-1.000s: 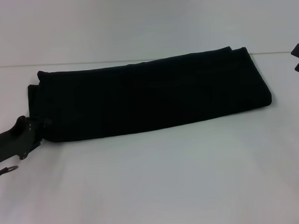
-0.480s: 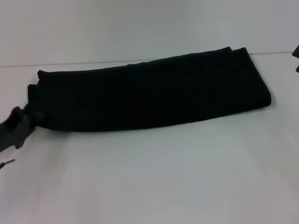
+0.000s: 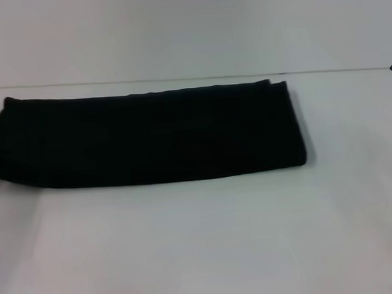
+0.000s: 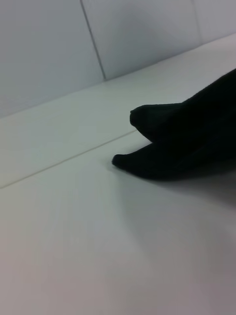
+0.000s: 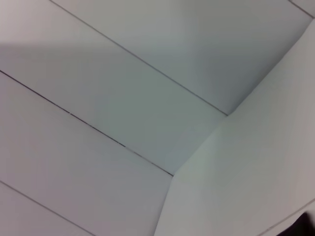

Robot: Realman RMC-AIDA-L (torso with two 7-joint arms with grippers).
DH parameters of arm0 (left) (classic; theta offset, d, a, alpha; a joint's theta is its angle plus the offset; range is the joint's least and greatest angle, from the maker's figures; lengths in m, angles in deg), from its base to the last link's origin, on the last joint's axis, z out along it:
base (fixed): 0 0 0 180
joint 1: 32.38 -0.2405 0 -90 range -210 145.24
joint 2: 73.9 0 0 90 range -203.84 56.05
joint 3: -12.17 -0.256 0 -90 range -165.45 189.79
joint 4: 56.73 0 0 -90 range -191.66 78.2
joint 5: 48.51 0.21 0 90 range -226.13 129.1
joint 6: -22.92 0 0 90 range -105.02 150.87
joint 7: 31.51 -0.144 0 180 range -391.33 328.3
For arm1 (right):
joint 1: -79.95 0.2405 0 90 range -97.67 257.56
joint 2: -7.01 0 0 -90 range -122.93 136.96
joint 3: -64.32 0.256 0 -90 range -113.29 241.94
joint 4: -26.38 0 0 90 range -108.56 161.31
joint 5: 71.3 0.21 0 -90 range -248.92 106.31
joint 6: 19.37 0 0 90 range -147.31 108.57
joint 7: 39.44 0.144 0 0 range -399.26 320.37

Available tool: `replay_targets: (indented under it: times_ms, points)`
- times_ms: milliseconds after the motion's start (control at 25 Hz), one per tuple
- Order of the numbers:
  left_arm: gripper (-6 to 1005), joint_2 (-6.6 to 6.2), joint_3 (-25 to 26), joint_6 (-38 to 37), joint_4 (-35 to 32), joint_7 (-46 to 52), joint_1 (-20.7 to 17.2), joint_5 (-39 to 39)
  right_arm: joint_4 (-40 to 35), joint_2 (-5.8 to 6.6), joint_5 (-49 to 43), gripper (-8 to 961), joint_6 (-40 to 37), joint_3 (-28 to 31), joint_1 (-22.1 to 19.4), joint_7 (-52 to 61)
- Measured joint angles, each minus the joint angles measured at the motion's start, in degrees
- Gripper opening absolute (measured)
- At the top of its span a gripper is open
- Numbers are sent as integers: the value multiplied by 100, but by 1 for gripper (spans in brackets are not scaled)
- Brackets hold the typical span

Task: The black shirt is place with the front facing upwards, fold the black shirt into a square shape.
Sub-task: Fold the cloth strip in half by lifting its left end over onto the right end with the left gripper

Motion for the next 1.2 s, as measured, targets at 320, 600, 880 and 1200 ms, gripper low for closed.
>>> replay_targets:
  times_ms: [320,600,880,1200]
  points:
    - [12,-31,-120,-217,-13,7,159,153,64,6,-3,844,15,12,15,-16]
    - [15,200,-123,-986,-573,109,705,-13,74,9,-8,843,9,10,2,-71]
    - [15,487,-646,-1490,-870,209,1585,-47,76,7,-17,843,-20,9,29,-77]
    - [16,961,-1598,-738,-659,-353,2407,-195,142,-1,-32,842,-13,-38,79,-86]
